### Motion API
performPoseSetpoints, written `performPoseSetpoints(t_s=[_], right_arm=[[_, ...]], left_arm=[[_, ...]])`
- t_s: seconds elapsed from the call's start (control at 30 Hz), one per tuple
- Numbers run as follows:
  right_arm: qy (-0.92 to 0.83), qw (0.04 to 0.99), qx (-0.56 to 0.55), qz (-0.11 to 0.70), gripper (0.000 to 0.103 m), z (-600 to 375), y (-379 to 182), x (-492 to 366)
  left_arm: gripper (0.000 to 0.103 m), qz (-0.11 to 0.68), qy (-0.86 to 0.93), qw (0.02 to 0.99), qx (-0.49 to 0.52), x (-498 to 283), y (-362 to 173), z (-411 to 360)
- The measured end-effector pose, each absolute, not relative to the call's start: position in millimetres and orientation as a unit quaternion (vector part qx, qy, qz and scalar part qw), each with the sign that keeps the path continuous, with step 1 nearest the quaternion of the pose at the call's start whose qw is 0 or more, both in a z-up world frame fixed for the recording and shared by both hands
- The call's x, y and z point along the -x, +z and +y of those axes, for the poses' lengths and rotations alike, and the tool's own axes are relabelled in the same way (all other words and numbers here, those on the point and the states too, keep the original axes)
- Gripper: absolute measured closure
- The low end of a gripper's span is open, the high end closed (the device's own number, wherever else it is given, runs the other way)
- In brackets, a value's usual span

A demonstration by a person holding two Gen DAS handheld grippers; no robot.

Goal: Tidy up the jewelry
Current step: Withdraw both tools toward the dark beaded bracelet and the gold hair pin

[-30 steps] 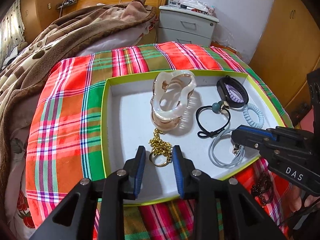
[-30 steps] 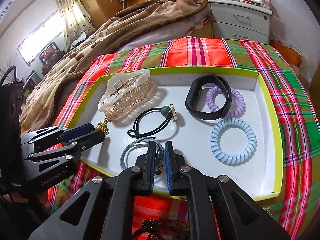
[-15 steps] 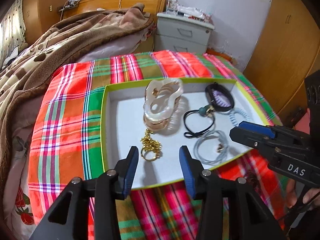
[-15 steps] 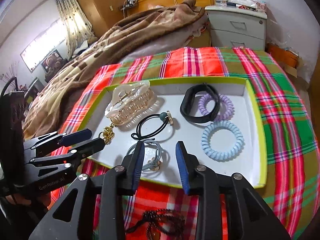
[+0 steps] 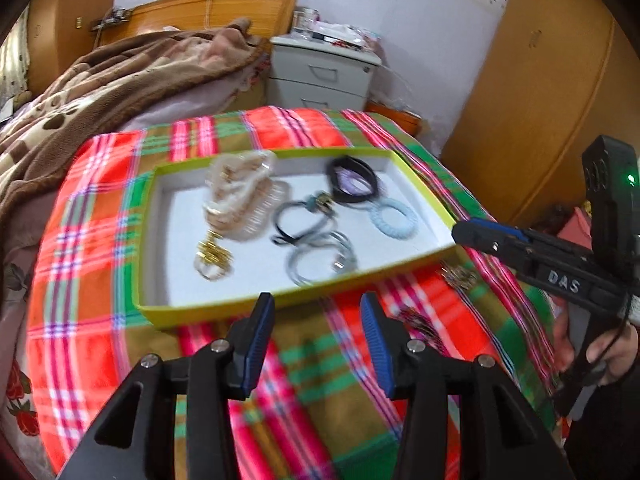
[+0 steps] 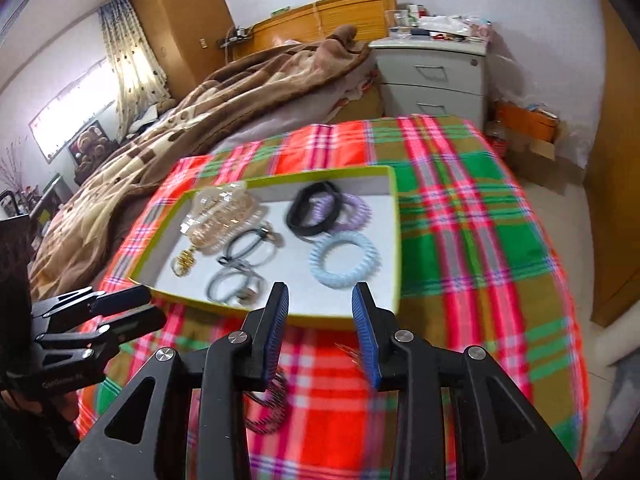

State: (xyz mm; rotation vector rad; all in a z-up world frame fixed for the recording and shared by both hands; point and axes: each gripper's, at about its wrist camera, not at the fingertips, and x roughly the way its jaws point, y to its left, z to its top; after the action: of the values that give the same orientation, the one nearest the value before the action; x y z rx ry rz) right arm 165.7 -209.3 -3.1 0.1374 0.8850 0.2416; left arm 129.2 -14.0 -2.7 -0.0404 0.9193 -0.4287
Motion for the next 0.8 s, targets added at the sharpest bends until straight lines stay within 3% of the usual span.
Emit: performPoseSetpoints(t_s=[0.8], right_arm=[[0.112, 0.883, -0.054, 0.452, 0.069, -262, -30, -147]], left_arm=[[0.057, 0.482, -0.201, 0.851, -0.052, -111, -43, -82]])
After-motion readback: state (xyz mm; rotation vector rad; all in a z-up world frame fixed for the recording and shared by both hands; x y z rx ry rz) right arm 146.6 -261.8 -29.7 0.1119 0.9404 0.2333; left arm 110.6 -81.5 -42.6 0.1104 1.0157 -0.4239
